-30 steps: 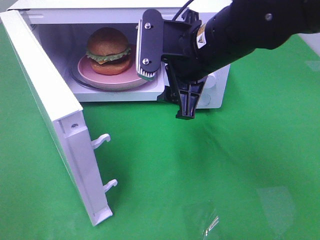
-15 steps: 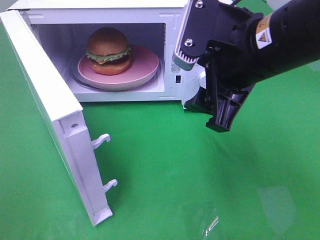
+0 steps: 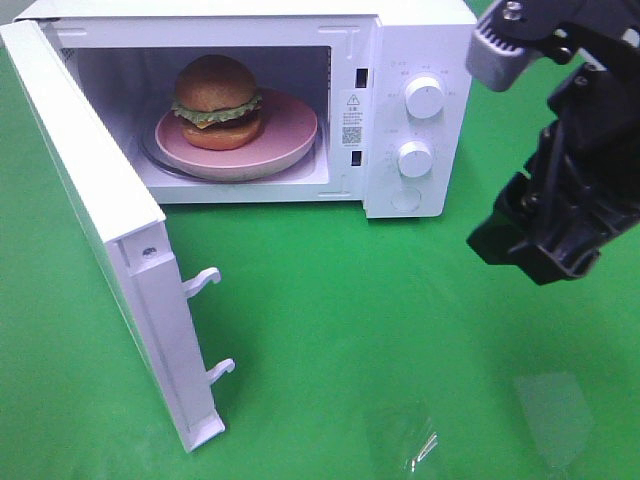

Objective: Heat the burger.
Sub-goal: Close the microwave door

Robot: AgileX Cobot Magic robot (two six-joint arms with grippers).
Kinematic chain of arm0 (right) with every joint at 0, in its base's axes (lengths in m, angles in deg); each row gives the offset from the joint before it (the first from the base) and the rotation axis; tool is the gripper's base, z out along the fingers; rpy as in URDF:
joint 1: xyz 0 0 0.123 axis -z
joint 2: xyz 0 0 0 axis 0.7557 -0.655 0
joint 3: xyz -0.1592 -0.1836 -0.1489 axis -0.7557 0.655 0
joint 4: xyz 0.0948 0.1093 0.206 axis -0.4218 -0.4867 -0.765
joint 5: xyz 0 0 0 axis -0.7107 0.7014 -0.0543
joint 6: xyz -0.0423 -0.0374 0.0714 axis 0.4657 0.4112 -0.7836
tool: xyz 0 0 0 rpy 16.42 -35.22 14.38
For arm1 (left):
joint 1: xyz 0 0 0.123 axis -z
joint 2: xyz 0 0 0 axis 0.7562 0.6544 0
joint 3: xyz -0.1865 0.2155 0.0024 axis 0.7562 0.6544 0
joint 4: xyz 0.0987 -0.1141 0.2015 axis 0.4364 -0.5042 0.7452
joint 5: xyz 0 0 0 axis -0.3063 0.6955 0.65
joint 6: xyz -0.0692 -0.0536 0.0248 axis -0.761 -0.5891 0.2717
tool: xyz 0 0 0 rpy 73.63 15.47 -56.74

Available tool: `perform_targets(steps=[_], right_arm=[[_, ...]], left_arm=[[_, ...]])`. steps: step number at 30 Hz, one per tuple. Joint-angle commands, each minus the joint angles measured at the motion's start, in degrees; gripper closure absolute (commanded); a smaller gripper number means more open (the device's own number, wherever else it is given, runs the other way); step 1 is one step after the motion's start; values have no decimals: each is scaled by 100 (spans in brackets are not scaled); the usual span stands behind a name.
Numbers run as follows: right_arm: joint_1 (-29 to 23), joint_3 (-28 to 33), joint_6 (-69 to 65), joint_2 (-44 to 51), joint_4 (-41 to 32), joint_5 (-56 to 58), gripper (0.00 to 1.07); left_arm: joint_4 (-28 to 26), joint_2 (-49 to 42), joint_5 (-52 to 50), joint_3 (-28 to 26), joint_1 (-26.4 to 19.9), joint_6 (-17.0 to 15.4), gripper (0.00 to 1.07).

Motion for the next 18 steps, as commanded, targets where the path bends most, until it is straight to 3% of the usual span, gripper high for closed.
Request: perform_targets(steps=[1, 18], right_arm=[[6, 23, -441, 395, 172, 854, 32], [6, 92, -945, 2361, 246, 1644, 32]], left_arm=[[-29, -97, 23, 6, 29, 0, 7], [-29, -97, 23, 6, 29, 0, 7]])
